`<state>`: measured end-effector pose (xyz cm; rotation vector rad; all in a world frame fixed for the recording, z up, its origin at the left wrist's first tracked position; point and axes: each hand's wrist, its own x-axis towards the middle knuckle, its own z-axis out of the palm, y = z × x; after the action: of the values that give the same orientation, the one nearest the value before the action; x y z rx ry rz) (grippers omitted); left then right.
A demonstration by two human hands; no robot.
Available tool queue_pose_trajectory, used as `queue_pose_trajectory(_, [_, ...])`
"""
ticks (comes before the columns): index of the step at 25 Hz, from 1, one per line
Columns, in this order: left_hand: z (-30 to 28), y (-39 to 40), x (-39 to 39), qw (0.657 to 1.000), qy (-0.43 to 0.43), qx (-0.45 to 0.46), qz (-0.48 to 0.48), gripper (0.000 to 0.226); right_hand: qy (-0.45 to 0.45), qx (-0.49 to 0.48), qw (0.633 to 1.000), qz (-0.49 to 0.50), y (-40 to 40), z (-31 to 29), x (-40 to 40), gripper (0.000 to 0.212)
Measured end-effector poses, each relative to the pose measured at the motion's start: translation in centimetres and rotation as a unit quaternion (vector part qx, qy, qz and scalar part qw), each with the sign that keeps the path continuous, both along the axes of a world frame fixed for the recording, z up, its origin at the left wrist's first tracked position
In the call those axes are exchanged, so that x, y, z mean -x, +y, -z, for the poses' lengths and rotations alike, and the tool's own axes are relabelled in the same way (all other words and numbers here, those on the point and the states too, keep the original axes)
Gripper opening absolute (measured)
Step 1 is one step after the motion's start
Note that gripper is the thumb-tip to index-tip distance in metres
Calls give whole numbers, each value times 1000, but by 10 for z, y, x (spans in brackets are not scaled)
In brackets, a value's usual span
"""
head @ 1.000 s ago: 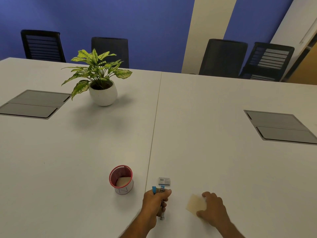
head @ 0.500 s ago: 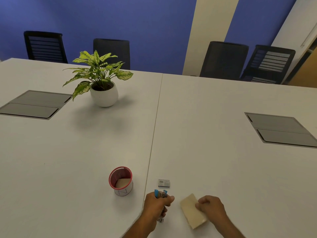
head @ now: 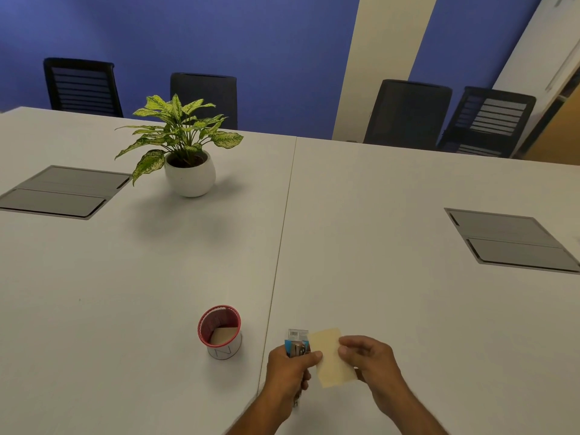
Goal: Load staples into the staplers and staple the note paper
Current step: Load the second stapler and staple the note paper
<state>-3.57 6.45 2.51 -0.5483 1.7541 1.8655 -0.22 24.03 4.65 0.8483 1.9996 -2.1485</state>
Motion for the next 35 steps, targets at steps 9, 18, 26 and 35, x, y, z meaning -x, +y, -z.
queue_pose_trajectory(9, [-8,-9,5,998,37,-36,-38,31,53,-265,949,-164,-2,-14,3,33])
queue_pose_trajectory(18, [-16,-15,10,998,58,-13,-16,25,50,-161,977,-128,-2,-16,7,10])
queue_pose_trajectory(26, [-15,-5,3,997,63,-38,27,45,8,41,998,-43,-2,-16,9,14])
queue_pose_trajectory(35, [-17,3,3,996,87,-26,9,37,22,55,998,7,-10,-17,10,13])
